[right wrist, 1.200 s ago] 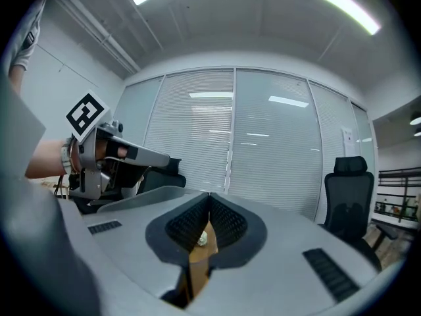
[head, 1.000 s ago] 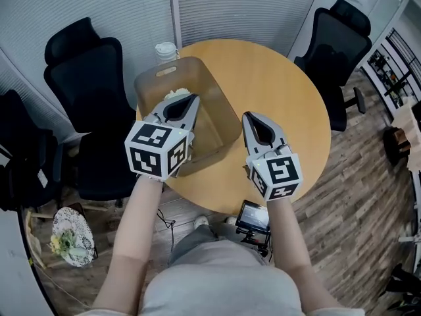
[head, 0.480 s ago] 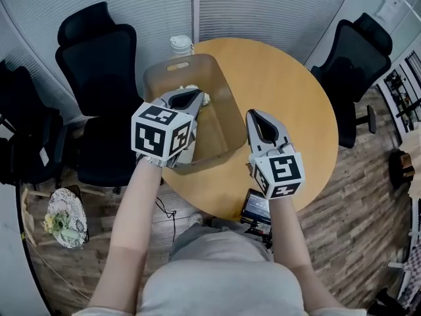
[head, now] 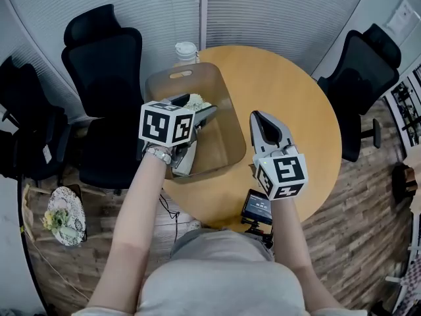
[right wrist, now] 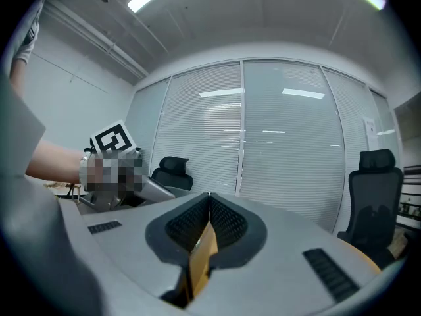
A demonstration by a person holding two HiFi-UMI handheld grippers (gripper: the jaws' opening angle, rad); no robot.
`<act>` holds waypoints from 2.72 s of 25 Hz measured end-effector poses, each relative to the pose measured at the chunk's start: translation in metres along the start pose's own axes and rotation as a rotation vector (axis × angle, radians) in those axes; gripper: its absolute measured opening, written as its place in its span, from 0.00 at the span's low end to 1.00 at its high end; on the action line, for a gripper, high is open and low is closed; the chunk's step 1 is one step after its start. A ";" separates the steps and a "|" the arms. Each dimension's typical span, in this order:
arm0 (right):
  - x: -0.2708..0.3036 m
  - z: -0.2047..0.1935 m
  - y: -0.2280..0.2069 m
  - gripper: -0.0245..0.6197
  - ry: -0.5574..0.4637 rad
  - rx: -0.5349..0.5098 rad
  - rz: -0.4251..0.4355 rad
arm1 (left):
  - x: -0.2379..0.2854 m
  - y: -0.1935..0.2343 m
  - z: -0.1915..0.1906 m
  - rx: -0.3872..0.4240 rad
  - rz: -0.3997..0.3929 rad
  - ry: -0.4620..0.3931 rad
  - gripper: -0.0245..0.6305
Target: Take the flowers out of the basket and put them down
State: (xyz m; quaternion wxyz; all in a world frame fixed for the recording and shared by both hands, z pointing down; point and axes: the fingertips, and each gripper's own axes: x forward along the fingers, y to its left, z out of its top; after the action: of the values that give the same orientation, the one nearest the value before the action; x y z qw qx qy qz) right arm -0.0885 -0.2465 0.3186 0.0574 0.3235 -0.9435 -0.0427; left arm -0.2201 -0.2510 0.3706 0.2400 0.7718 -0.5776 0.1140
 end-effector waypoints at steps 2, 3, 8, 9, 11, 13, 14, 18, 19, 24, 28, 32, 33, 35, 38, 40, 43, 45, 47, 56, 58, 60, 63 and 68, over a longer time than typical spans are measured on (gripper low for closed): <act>0.005 -0.001 -0.003 0.08 0.001 0.004 0.004 | 0.008 0.007 -0.007 -0.008 0.014 0.032 0.58; 0.007 -0.002 -0.006 0.08 0.002 0.006 0.005 | 0.012 0.010 -0.011 -0.018 0.022 0.053 0.58; 0.017 -0.005 -0.015 0.08 0.004 0.027 0.013 | 0.031 0.024 -0.036 -0.095 0.061 0.199 0.58; 0.018 -0.007 -0.018 0.08 0.004 0.033 0.012 | 0.034 0.027 -0.040 -0.095 0.074 0.230 0.58; 0.019 -0.009 -0.024 0.08 0.002 0.053 0.002 | 0.041 0.034 -0.050 -0.092 0.104 0.292 0.58; 0.020 -0.011 -0.029 0.08 -0.001 0.072 -0.004 | 0.047 0.042 -0.061 -0.102 0.123 0.342 0.57; 0.020 -0.012 -0.029 0.08 -0.001 0.078 -0.003 | 0.050 0.045 -0.067 -0.109 0.129 0.366 0.57; 0.025 -0.018 -0.026 0.08 0.018 0.070 0.029 | 0.059 0.054 -0.091 -0.120 0.148 0.458 0.57; 0.028 -0.020 -0.026 0.08 0.029 0.062 0.037 | 0.062 0.056 -0.096 -0.121 0.151 0.477 0.57; 0.036 -0.025 -0.027 0.08 0.057 0.048 0.051 | 0.072 0.064 -0.126 -0.145 0.172 0.578 0.57; 0.039 -0.032 -0.028 0.08 0.067 0.065 0.050 | 0.074 0.074 -0.157 -0.157 0.200 0.669 0.58; 0.042 -0.043 -0.027 0.08 0.093 0.066 0.058 | 0.078 0.083 -0.179 -0.179 0.228 0.729 0.58; 0.043 -0.046 -0.026 0.08 0.099 0.068 0.062 | 0.077 0.085 -0.185 -0.187 0.233 0.744 0.58; 0.044 -0.051 -0.024 0.08 0.110 0.080 0.069 | 0.077 0.088 -0.196 -0.200 0.236 0.776 0.58; 0.046 -0.060 -0.025 0.08 0.121 0.108 0.072 | 0.077 0.090 -0.210 -0.199 0.240 0.823 0.58; 0.048 -0.064 -0.026 0.08 0.129 0.117 0.070 | 0.078 0.094 -0.217 -0.201 0.252 0.843 0.58; 0.051 -0.068 -0.023 0.08 0.135 0.123 0.074 | 0.078 0.097 -0.226 -0.223 0.255 0.864 0.58; 0.052 -0.072 -0.023 0.08 0.143 0.125 0.077 | 0.079 0.098 -0.233 -0.235 0.255 0.882 0.58; 0.053 -0.077 -0.025 0.08 0.151 0.127 0.079 | 0.082 0.099 -0.237 -0.237 0.252 0.901 0.57; 0.055 -0.090 -0.033 0.08 0.172 0.156 0.064 | 0.086 0.097 -0.244 -0.199 0.181 1.032 0.57; 0.055 -0.092 -0.034 0.08 0.177 0.159 0.060 | 0.087 0.096 -0.246 -0.205 0.169 1.042 0.58; 0.056 -0.094 -0.034 0.08 0.181 0.162 0.058 | 0.089 0.093 -0.249 -0.215 0.161 1.044 0.58; 0.056 -0.095 -0.034 0.08 0.185 0.159 0.061 | 0.091 0.091 -0.251 -0.212 0.165 1.039 0.58; 0.054 -0.092 -0.035 0.08 0.181 0.155 0.056 | 0.090 0.092 -0.248 -0.202 0.163 1.028 0.58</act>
State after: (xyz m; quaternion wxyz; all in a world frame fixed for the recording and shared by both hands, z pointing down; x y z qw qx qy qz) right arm -0.0971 -0.3116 0.4098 0.1183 0.3029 -0.9437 0.0613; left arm -0.2549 -0.2215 0.6466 0.5558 0.5421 -0.4516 0.4397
